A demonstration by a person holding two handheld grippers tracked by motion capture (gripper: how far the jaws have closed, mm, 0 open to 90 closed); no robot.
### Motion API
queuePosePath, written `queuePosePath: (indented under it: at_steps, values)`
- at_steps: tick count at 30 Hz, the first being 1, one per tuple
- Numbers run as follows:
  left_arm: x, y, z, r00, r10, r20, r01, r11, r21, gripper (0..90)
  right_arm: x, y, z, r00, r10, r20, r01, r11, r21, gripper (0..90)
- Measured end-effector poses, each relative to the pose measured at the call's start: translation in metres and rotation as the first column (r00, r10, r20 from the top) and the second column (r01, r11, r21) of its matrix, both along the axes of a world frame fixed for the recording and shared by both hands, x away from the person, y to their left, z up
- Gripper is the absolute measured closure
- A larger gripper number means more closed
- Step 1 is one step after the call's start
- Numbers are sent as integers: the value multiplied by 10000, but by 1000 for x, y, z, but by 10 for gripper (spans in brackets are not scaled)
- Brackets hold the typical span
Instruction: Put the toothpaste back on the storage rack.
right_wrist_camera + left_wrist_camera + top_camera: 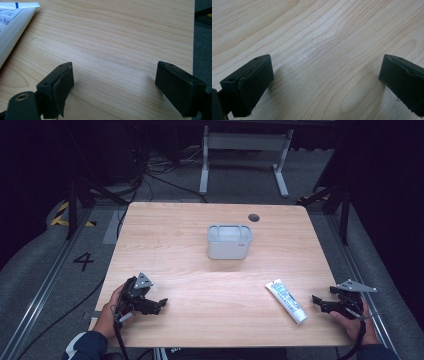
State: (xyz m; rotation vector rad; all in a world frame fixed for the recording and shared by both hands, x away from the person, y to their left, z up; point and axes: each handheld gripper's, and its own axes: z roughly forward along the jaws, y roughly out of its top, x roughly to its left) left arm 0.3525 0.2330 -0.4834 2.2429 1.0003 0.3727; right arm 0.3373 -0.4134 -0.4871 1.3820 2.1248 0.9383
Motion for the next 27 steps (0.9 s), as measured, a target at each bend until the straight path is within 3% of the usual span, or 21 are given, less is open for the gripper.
queuePosePath:
  at_steps: [18, 21, 27]
  values:
    - [0, 2, 0, 9995, -323, -70, 322, 9994, -82, 3, -1, 1, 2, 9999, 130, -45, -131, 9997, -183, 159]
    - [-1, 5, 0, 9986, -531, -19, 530, 9986, -66, 2, 0, 2, 5, 9989, 445, -170, -452, 9979, -473, 187]
    - [0, 7, 0, 9990, -452, -36, 452, 9989, -84, 2, 0, 3, 15, 9986, 523, -95, -526, 9979, -375, 206]
